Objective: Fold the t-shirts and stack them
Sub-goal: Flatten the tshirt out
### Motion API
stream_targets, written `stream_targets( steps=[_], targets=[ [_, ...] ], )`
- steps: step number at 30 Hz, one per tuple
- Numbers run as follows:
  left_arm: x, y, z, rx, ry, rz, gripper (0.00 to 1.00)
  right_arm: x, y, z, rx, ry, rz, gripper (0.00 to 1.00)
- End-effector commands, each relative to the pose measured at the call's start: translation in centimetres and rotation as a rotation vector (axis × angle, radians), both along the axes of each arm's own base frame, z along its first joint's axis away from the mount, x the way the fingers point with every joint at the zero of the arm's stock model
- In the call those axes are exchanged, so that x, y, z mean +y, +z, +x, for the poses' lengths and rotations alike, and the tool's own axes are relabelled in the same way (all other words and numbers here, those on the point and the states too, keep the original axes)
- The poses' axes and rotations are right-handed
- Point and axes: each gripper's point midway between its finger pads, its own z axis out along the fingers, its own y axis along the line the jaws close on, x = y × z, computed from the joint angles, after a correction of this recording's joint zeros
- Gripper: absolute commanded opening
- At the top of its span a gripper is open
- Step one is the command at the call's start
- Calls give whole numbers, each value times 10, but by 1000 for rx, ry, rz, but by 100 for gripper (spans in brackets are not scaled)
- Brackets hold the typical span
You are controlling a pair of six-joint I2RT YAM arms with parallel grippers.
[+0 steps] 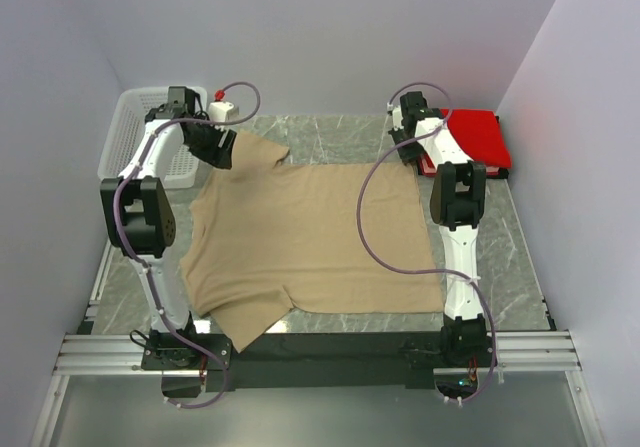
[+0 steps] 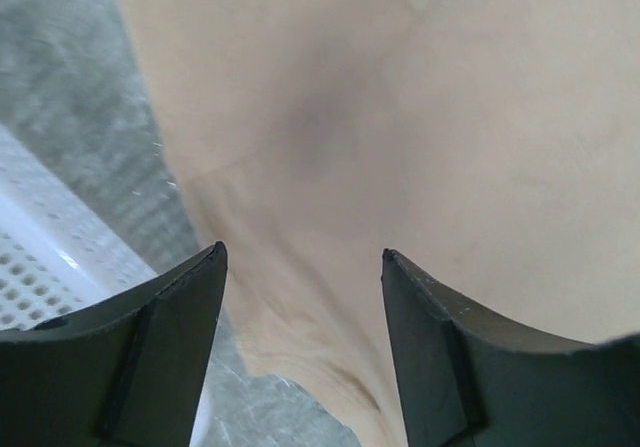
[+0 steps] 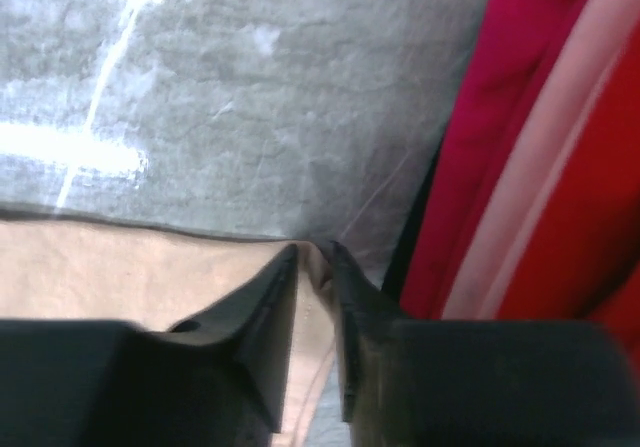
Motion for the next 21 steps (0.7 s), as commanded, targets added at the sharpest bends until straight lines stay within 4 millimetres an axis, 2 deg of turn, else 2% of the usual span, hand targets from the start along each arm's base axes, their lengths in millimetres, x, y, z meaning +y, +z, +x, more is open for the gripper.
stream_targets(
  steps=[1, 2, 3, 4, 5, 6, 8, 9, 11, 14, 15, 17, 21],
  targets=[
    [10, 13, 37, -90, 104, 18, 70, -1, -20, -13, 82, 10, 17, 18],
    [11, 16, 46, -104, 139, 13, 79, -1, -22, -15, 91, 16, 19, 12],
    [13, 6, 57, -106, 165, 19, 84, 0, -23, -17, 97, 19, 19, 3],
    [18, 2, 64, -102, 191, 43, 84, -1, -22, -17, 96, 18, 20, 0],
    [19, 9, 76, -127, 214, 41, 82, -1, -22, -17, 97, 20, 20, 0],
    [23, -6, 84, -114, 237, 52, 81, -1, -20, -17, 94, 23, 20, 0],
    [31, -6, 99, -140, 290, 75, 77, -1, -16, -15, 82, 22, 21, 0],
    [31, -17, 103, -134, 294, 79, 75, 0, -14, -14, 73, 26, 21, 0],
    [30, -24, 113, -154, 293, 80, 72, 0, -8, -14, 62, 28, 22, 0],
    [34, -32, 120, -166, 294, 102, 68, 0, -1, -14, 45, 34, 27, 0],
    [21, -39, 120, -159, 271, 115, 68, 1, 1, -14, 42, 38, 26, 0],
    [19, -49, 118, -149, 264, 139, 66, 1, 6, -14, 34, 40, 28, 0],
    [24, -73, 113, -108, 280, 179, 64, 0, 8, -15, 37, 41, 25, 0]
  ],
)
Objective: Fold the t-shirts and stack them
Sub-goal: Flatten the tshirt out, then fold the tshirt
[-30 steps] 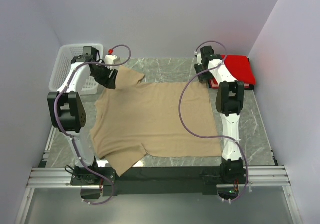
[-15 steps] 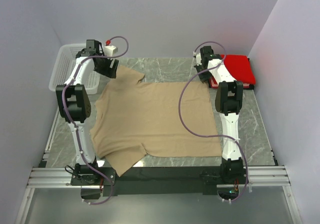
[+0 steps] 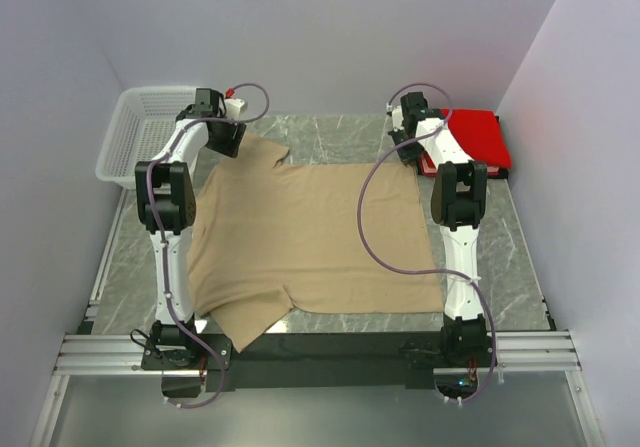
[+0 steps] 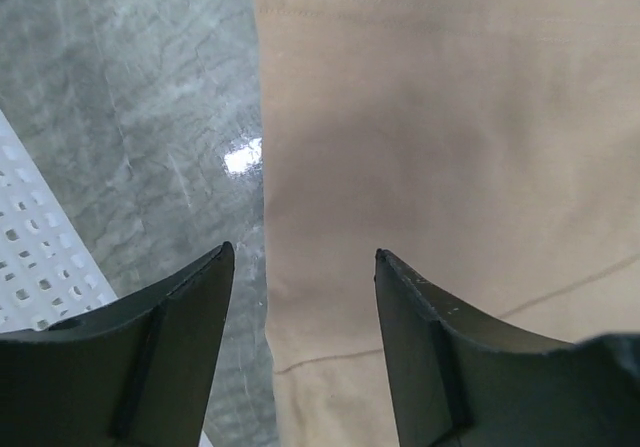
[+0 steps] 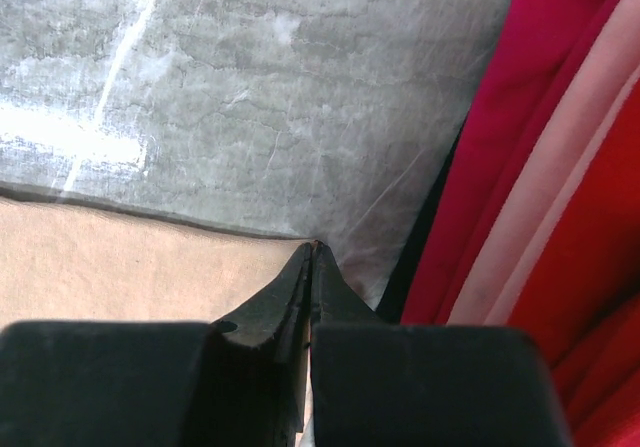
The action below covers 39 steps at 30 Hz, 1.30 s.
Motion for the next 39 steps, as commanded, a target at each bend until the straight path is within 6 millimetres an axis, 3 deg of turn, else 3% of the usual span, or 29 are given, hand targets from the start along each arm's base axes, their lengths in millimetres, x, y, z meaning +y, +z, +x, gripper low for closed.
stream_targets(
  steps=[1, 6, 11, 19, 24, 28, 29, 30, 34, 35, 37, 38, 39],
  targets=[
    [14, -11, 6, -7, 48, 57, 63, -3, 10, -9, 19, 5, 6, 0],
    [17, -29, 8, 3, 55, 73, 57, -1, 10, -12, 27, 17, 21, 0],
    [8, -38, 13, 17, 19, 40, 48, 1, 12, -13, 29, 29, 25, 0],
    [-16, -52, 9, 42, -50, -11, 51, 3, 20, -13, 24, 49, 37, 0],
    [-16, -64, 9, 65, -38, -28, 37, 4, 26, -13, 13, 66, 37, 0],
    [-19, -61, 10, 63, -52, -36, 15, 4, 32, -12, 1, 72, 35, 0],
    [-18, -58, 10, 59, -53, -33, 4, 5, 35, -11, -4, 73, 37, 0],
    [-17, -52, 12, 45, -51, -33, 1, 5, 38, -10, -10, 72, 39, 0],
    [-4, -22, 14, -6, -34, -54, 0, 6, 49, -10, -24, 81, 37, 0],
    [-2, -2, 16, -40, -37, -60, 0, 4, 52, -10, -30, 88, 33, 0],
    [0, 12, 12, -63, -59, -74, 0, 4, 65, -11, -55, 94, 32, 0],
    [0, 34, 12, -103, -72, -76, 0, 3, 70, -9, -74, 101, 29, 0],
    [-1, 43, 10, -119, -83, -77, 0, 0, 78, -11, -86, 101, 28, 0]
  ],
)
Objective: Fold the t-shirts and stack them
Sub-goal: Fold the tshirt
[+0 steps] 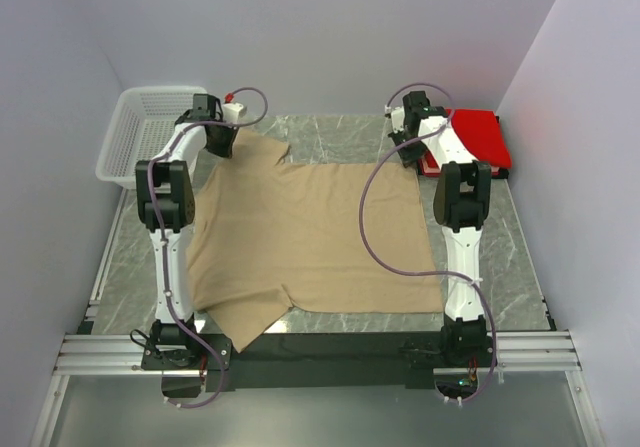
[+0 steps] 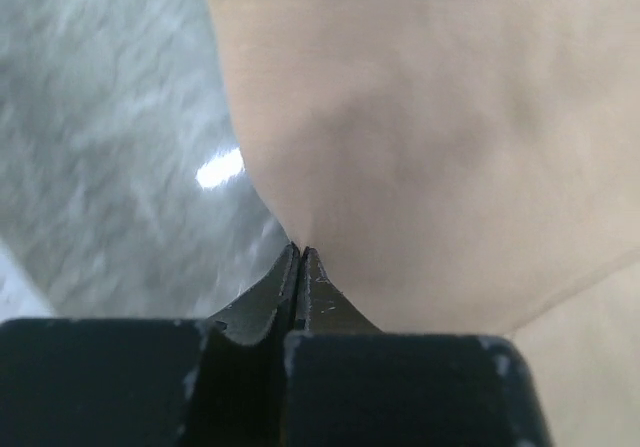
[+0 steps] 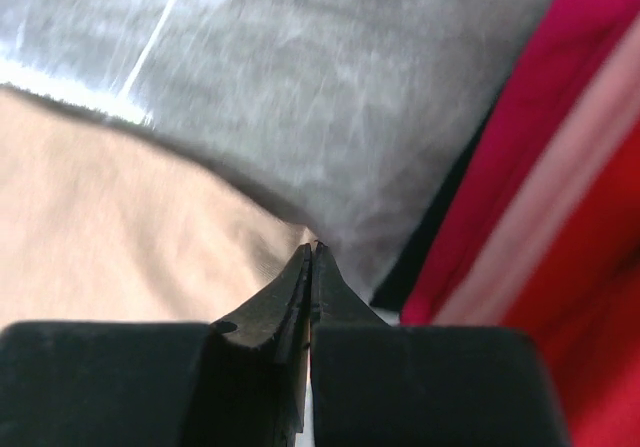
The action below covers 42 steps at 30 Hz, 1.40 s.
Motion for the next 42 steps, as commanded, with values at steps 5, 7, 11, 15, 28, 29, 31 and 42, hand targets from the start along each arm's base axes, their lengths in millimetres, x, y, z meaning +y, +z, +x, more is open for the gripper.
stream_targets(
  steps=[5, 7, 11, 15, 28, 29, 31, 42],
  targets=[
    [-1, 103, -17, -198, -110, -21, 0, -7, 88, 3, -174, 29, 10, 0],
    [-1, 102, -22, -200, -124, -10, 0, -7, 90, 1, -174, 33, 10, 0],
    [12, 112, -28, -224, -120, -1, 0, -8, 92, -3, -166, 46, 16, 0],
    [16, 116, -35, -226, -130, -8, 1, -11, 99, -6, -179, 50, 19, 0],
    [28, 137, -82, -275, -248, 29, 0, -21, 115, -25, -187, 113, 65, 0],
    [25, 139, -85, -279, -262, 26, 1, -18, 117, -29, -182, 125, 78, 0],
    [25, 141, -96, -280, -281, 32, 0, -15, 118, -34, -178, 144, 87, 0],
    [31, 118, -168, -237, -386, 107, 0, -15, 98, -89, -96, 245, 85, 0]
  ],
)
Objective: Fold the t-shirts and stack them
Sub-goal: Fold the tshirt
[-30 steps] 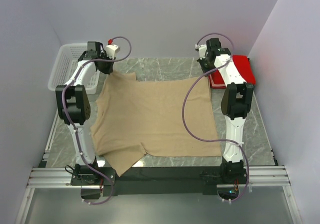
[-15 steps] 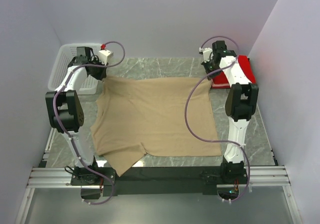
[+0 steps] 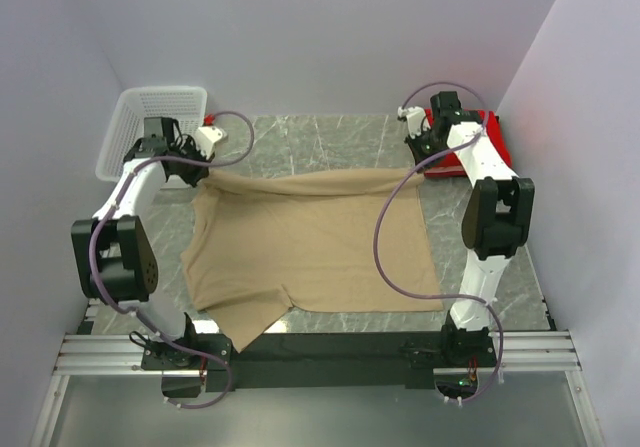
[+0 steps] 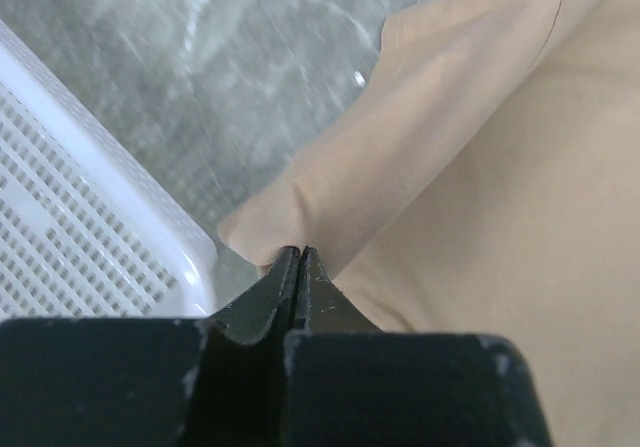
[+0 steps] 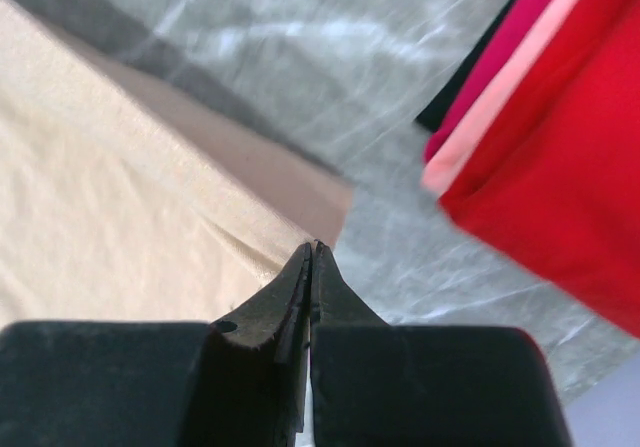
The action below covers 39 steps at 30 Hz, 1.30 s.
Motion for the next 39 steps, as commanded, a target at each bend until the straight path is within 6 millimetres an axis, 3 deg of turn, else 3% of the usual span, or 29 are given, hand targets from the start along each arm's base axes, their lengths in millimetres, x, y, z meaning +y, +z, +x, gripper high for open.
stream_targets(
  steps=[1, 5, 10, 16, 19, 23, 28, 33, 37, 38, 39],
  targets=[
    [4, 10, -19, -46, -68, 43, 0, -6, 7, -18, -27, 54, -18, 0],
    [4, -19, -50, 38, -109, 64, 1, -11, -14, -34, 19, 69, -36, 0],
    [8, -50, -72, 103, -127, 97, 0, -15, -47, -48, 91, 74, -56, 0],
    [10, -84, -95, 193, -142, 136, 1, -12, -63, -51, 138, 68, -64, 0],
    [14, -85, -90, 189, -115, 147, 1, -6, -58, -47, 137, 67, -50, 0],
    [10, -60, -70, 169, -91, 99, 1, -2, -41, -41, 124, 69, -38, 0],
    [8, -45, -79, 158, -137, 93, 1, -7, -25, -52, 100, 105, -67, 0],
    [7, -59, -99, 184, -174, 114, 1, -10, -43, -69, 139, 129, -96, 0],
    [8, -84, -109, 238, -173, 130, 1, -8, -68, -86, 188, 165, -127, 0],
    [11, -92, -113, 258, -174, 156, 1, -8, -71, -88, 196, 172, -136, 2],
    [13, -100, -115, 289, -165, 162, 6, -7, -73, -91, 208, 180, -139, 10]
  ],
)
